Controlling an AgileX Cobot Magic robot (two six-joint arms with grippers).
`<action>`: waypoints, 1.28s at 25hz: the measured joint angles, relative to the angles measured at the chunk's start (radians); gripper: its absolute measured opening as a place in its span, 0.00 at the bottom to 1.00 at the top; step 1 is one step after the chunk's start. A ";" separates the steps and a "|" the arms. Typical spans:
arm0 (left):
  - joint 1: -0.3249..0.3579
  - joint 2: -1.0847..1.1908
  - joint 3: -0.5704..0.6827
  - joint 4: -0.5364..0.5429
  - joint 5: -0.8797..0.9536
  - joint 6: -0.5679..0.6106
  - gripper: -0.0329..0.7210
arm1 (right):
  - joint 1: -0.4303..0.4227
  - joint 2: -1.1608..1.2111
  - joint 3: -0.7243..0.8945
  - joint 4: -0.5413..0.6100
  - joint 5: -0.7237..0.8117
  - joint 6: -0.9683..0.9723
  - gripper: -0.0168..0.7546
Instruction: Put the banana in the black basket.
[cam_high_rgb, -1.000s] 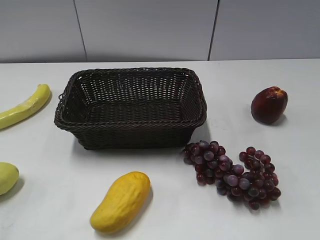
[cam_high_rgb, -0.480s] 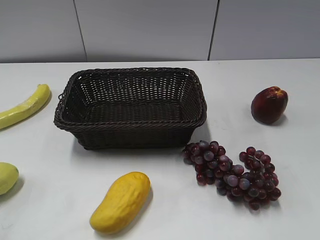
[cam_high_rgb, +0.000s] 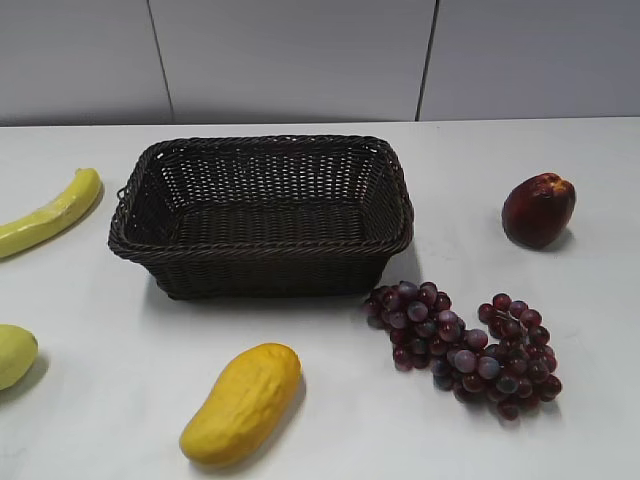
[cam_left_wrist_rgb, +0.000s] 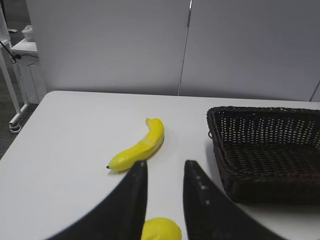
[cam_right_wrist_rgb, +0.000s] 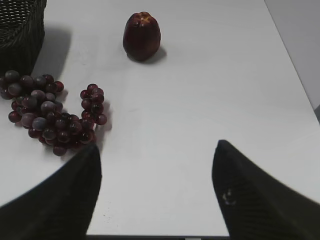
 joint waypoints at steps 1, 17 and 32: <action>0.000 0.031 0.000 0.000 -0.029 0.000 0.38 | 0.000 0.000 0.000 0.000 0.000 0.000 0.74; 0.000 0.617 0.000 0.002 -0.294 0.000 0.96 | 0.000 0.000 0.000 0.000 0.000 -0.001 0.74; 0.000 1.217 -0.263 0.006 -0.270 0.000 0.96 | 0.000 0.000 0.000 0.000 0.000 0.000 0.74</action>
